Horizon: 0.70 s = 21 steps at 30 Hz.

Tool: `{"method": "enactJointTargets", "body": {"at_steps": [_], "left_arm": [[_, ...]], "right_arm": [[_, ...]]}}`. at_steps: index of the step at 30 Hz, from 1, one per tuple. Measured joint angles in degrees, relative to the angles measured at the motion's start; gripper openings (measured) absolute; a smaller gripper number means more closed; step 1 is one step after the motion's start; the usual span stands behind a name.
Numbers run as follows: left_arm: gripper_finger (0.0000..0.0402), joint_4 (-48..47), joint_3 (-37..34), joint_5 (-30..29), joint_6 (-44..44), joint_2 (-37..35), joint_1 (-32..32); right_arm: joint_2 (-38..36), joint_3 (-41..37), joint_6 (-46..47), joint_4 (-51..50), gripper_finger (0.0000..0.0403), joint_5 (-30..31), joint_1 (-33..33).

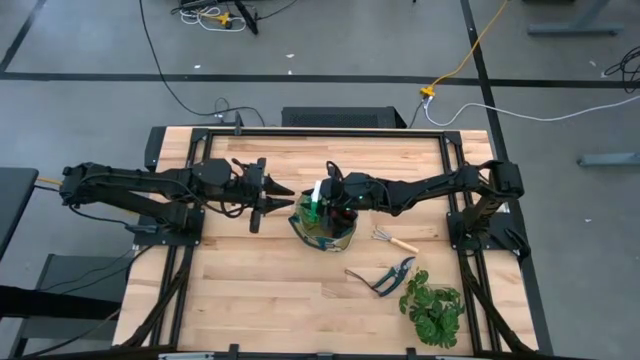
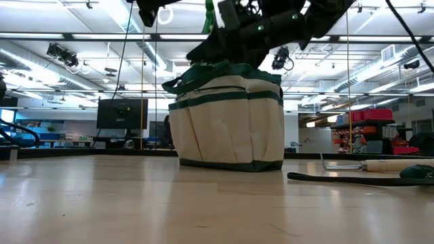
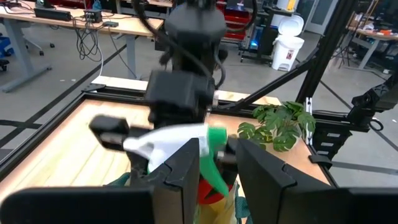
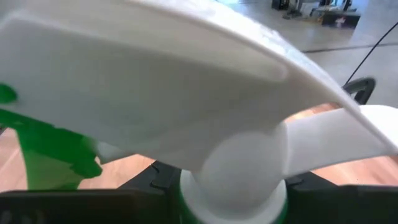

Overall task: Pick & Place Garden tools in Gardening bag
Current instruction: Put the green spray bottle into the green gardening bag

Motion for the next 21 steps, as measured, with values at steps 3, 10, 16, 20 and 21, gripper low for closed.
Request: {"method": "enactJointTargets", "body": {"at_steps": [3, 10, 16, 20, 21], "left_arm": [[0.0112, 0.02, 0.0, 0.0, -0.2, 0.0, 0.0], [0.0112, -0.28, 0.0, 0.0, -0.51, 0.02, 0.0], [0.0112, -0.31, 0.0, 0.0, -0.51, 0.02, 0.0], [0.0112, -0.31, 0.0, 0.0, -0.51, 0.02, 0.0], [0.0112, -0.31, 0.0, 0.0, -0.51, 0.02, 0.0]], "right_arm": [[2.38, 0.0, 0.04, 1.37, 0.0137, -0.06, 0.02], [5.05, -0.07, -0.06, 2.36, 0.0137, -0.04, 0.0], [6.39, -0.07, -0.49, 4.51, 0.0137, -0.16, 0.02], [7.33, -0.07, -0.43, 4.41, 0.0137, -0.25, 0.0], [7.36, -0.07, -0.35, 4.33, 0.0137, -0.35, 0.0]]}}
